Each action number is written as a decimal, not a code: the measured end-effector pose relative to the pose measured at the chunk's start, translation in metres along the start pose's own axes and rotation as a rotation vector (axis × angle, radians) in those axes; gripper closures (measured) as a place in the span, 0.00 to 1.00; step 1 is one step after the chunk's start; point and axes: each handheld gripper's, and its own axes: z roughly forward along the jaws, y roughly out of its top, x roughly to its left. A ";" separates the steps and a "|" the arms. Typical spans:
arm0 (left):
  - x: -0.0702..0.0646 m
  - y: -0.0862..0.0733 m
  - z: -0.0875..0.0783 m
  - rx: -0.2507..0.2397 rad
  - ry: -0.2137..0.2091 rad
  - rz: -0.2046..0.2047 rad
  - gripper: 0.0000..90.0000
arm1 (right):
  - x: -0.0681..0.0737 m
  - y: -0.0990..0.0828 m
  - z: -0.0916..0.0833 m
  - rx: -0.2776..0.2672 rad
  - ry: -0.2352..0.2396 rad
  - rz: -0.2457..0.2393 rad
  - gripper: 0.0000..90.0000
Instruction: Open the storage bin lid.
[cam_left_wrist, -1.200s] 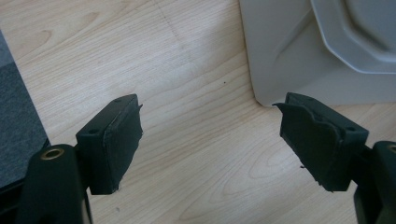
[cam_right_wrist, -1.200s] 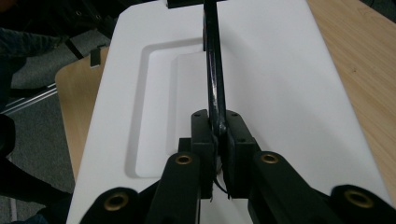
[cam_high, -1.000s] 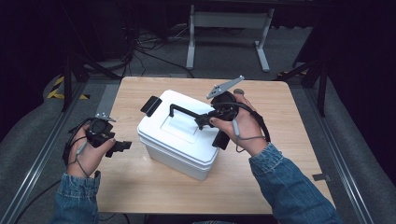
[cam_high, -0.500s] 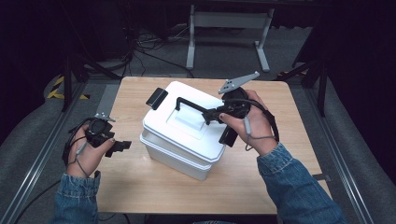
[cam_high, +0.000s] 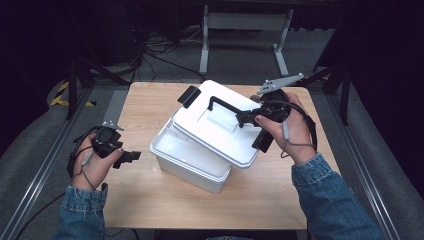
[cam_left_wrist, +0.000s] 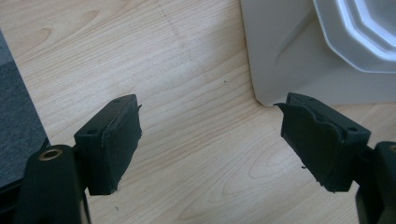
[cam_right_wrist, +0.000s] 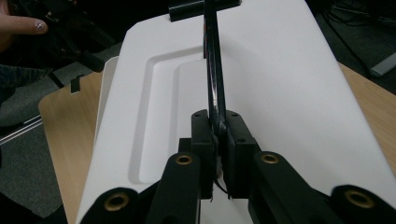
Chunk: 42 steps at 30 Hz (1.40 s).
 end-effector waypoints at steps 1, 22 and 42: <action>0.000 0.000 0.000 0.000 -0.001 0.002 0.23 | -0.006 -0.003 -0.005 -0.004 -0.012 0.010 0.95; 0.000 0.000 0.001 0.001 0.003 0.003 0.23 | -0.059 -0.034 -0.046 -0.017 -0.152 0.143 0.95; -0.001 0.000 0.003 0.006 0.001 0.003 0.23 | -0.110 -0.062 -0.039 0.038 -0.250 0.224 0.95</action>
